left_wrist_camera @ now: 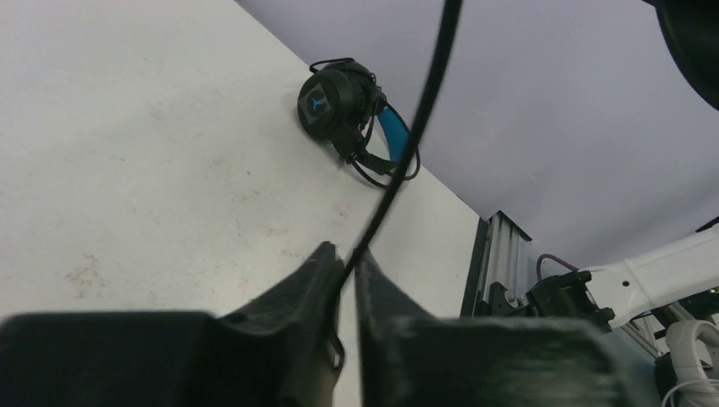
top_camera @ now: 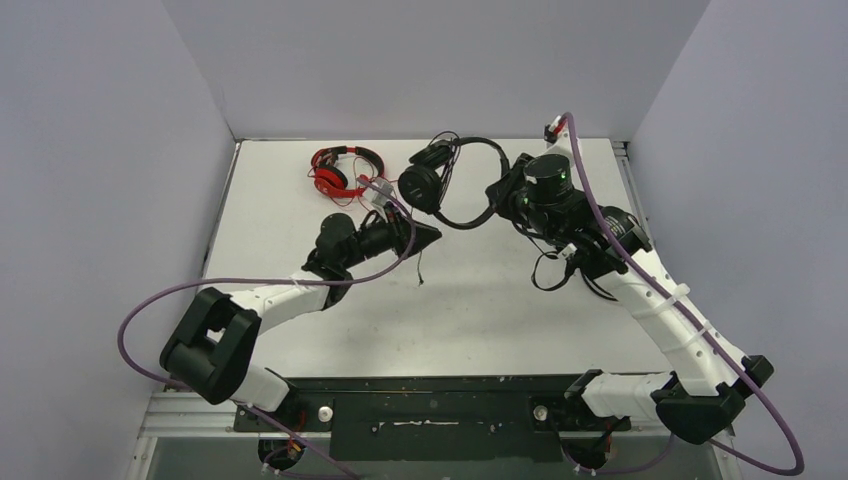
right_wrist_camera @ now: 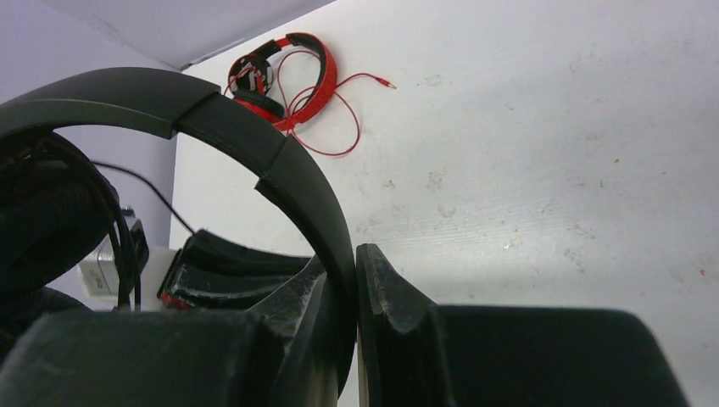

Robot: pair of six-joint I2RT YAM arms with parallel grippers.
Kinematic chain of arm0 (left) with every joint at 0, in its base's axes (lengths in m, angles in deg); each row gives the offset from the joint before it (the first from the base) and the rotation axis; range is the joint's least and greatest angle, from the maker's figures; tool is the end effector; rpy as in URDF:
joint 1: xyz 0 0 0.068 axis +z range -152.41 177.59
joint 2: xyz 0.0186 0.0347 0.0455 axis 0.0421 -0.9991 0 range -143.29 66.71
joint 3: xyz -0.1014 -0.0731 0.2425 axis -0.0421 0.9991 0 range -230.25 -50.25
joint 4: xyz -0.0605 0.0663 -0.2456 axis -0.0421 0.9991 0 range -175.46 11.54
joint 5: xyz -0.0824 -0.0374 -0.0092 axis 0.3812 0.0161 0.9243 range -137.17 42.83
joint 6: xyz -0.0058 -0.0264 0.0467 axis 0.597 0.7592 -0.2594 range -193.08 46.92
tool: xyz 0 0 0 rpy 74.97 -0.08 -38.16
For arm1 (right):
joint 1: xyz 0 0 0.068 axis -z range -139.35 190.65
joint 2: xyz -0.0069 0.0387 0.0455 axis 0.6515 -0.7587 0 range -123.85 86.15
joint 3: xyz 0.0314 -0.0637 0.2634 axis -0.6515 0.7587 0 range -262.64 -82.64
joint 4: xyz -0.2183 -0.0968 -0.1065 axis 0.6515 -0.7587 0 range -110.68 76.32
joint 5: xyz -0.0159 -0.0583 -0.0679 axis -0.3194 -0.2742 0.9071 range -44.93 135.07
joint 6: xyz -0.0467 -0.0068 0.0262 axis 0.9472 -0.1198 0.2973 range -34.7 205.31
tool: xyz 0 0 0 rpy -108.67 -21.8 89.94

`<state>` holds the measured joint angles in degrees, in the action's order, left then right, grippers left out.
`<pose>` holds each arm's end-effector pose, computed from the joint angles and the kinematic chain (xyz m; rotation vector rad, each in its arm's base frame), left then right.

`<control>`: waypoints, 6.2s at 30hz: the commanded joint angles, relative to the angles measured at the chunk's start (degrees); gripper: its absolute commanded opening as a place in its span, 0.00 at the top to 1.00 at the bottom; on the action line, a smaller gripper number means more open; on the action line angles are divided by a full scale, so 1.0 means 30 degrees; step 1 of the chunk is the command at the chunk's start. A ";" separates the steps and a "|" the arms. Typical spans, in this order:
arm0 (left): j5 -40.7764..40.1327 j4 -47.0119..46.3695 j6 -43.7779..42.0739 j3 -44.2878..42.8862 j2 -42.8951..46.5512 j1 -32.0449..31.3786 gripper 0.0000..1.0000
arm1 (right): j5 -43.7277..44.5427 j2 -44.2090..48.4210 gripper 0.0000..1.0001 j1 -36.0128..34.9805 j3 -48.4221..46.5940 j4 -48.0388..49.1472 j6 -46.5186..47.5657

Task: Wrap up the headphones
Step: Wrap the headphones cable around the headphones, then place the headphones at the center of the board.

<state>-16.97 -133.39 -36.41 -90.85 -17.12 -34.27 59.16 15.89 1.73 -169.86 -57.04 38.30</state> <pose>0.2587 -0.1819 0.2604 0.3987 1.6088 -1.3268 0.1960 0.1472 0.4426 0.3058 2.0657 0.6915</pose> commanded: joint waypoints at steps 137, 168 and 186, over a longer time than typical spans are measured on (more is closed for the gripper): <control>-0.3220 0.8596 -0.2481 0.3291 0.6475 0.1717 0.53 | -0.7348 -0.4149 1.00 0.7219 0.3543 -0.0062 0.7571; -0.8105 1.8698 -0.3014 0.0576 1.1497 0.1430 0.46 | -0.3611 -0.7572 1.00 1.1966 0.6616 0.3416 0.6063; -1.2817 2.4729 -0.2196 -0.2620 1.0707 0.2386 0.04 | -0.2767 -0.8615 0.71 1.2916 0.8303 0.5753 0.5954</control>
<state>-51.79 -63.95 -44.02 -94.72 16.67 -28.11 49.30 -11.54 40.36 -145.42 -43.29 56.05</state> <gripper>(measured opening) 0.950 0.259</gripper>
